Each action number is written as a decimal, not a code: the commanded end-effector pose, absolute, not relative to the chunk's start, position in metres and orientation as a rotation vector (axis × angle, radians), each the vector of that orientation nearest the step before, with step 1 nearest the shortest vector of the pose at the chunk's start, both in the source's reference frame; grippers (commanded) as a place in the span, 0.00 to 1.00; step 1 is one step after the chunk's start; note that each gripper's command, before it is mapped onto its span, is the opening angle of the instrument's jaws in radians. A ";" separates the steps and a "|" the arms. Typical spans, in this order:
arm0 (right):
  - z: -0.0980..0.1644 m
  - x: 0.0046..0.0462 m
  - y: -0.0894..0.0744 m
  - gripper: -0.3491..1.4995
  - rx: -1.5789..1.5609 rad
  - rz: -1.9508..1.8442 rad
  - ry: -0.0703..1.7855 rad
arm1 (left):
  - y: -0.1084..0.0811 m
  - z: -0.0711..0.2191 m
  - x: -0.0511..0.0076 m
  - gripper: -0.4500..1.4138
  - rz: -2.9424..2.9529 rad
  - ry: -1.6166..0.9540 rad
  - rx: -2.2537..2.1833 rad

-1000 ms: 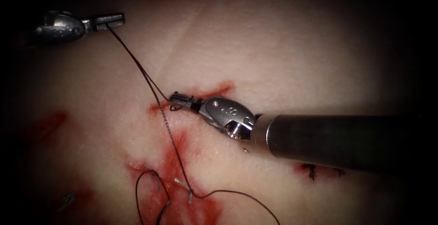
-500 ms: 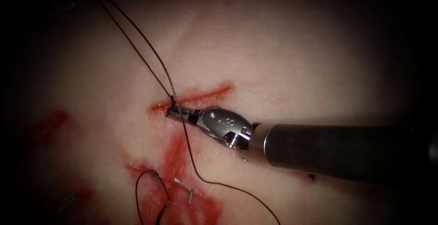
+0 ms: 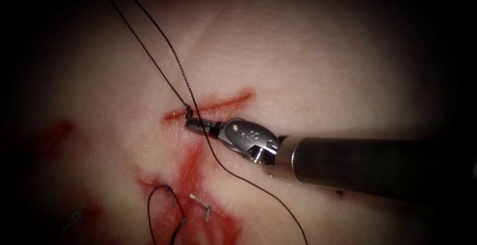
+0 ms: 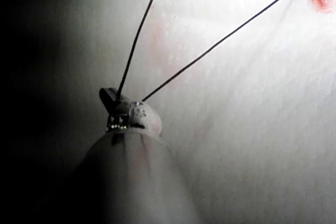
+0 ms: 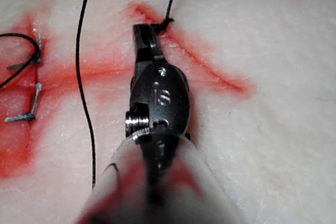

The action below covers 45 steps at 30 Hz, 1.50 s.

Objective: Wound Closure

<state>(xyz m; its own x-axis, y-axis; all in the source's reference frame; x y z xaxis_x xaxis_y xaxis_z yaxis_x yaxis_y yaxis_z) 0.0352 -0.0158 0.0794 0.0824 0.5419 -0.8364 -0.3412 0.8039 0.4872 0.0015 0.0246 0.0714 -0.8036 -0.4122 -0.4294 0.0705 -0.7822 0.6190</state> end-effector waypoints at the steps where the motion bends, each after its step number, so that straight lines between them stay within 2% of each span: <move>1: 0.080 0.0358 -0.017 0.00 0.187 0.660 1.332 | 0.025 0.072 0.0013 0.00 -2.603 -0.876 0.818; 24: 0.082 0.0344 -0.019 0.00 0.178 0.639 1.294 | 0.030 0.072 0.0065 0.00 -2.573 -0.982 0.584; 39: 0.082 0.0339 -0.020 0.00 0.189 0.649 1.287 | 0.030 0.073 0.0065 0.00 -2.582 -0.999 0.563; 45: 0.081 0.0340 -0.020 0.00 0.196 0.657 1.293 | 0.029 0.072 0.0058 0.00 -2.566 -1.010 0.682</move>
